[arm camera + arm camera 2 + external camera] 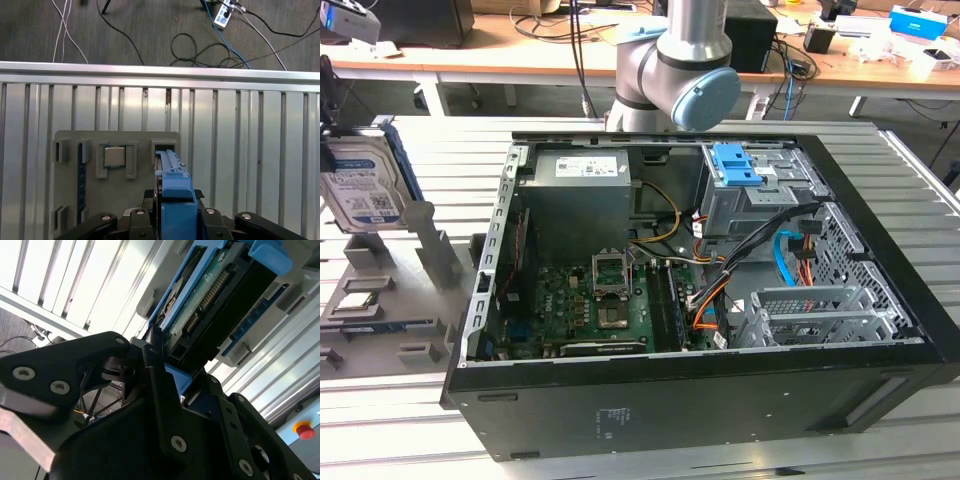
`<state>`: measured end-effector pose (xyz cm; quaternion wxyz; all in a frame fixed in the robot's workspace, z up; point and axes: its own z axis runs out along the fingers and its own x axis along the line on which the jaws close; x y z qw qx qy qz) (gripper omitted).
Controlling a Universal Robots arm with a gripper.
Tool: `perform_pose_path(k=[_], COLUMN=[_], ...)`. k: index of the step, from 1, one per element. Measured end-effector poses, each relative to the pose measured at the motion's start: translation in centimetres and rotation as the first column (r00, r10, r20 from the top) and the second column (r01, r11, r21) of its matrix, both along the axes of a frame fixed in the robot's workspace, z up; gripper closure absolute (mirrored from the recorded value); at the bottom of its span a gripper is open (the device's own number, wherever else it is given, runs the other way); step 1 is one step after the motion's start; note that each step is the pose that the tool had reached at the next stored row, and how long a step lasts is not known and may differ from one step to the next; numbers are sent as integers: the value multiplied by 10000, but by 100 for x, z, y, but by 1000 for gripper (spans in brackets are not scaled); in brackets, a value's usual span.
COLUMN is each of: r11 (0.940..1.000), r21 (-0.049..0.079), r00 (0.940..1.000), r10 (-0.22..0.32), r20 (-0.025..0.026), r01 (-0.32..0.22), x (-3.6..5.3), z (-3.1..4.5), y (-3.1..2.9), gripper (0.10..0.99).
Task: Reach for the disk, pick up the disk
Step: 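Pick up the disk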
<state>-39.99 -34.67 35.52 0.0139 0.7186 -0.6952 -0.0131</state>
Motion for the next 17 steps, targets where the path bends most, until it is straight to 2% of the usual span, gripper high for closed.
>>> perform_pose_path(k=[12,17], r11=[10000,10000], r21=[0,0], r00=[10000,10000], r10=[0,0], r20=[1,1], r01=[0,0], x=[1,2], z=[169,264], y=[0,1], gripper=[718,718])
